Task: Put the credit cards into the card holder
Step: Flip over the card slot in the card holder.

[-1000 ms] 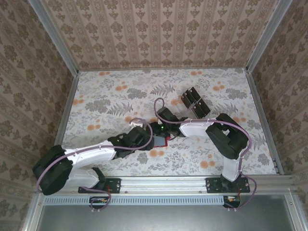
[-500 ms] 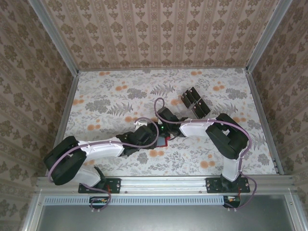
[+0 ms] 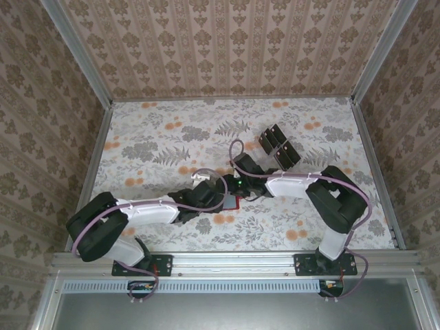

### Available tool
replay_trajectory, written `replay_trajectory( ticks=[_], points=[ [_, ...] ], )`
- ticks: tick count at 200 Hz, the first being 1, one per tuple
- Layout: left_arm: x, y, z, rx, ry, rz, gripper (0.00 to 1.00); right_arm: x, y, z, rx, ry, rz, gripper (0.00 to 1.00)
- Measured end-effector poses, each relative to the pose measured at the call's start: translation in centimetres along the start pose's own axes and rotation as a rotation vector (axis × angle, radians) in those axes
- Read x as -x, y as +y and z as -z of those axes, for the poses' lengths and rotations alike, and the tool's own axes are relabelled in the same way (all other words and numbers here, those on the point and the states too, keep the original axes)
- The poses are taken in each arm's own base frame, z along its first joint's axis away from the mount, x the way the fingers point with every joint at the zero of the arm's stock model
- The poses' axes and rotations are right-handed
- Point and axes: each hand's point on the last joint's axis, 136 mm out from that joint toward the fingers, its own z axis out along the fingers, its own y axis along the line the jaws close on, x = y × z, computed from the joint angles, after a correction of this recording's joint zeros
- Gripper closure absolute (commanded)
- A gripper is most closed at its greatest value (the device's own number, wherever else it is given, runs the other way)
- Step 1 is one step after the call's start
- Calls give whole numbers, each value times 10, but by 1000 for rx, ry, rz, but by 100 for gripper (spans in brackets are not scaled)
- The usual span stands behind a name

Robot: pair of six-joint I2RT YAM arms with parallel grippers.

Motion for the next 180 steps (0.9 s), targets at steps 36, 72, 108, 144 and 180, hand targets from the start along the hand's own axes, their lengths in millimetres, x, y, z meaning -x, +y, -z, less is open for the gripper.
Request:
replay_trajectory(
  ticks=[36, 72, 108, 144, 180],
  points=[
    [-4, 3, -2, 10, 10, 1, 0, -1, -4, 3, -5, -5, -3, 41],
    [-5, 3, -3, 11, 11, 1, 0, -8, -12, 1, -22, 9, -8, 41],
    [-2, 2, 0, 5, 3, 5, 0, -9, -14, -3, -24, 15, -10, 41],
    [6, 0, 10, -16, -22, 15, 0, -5, -10, -7, -15, 12, -8, 41],
    [8, 0, 14, -28, -36, 21, 0, -4, -5, -13, -6, 12, 1, 41]
  ],
)
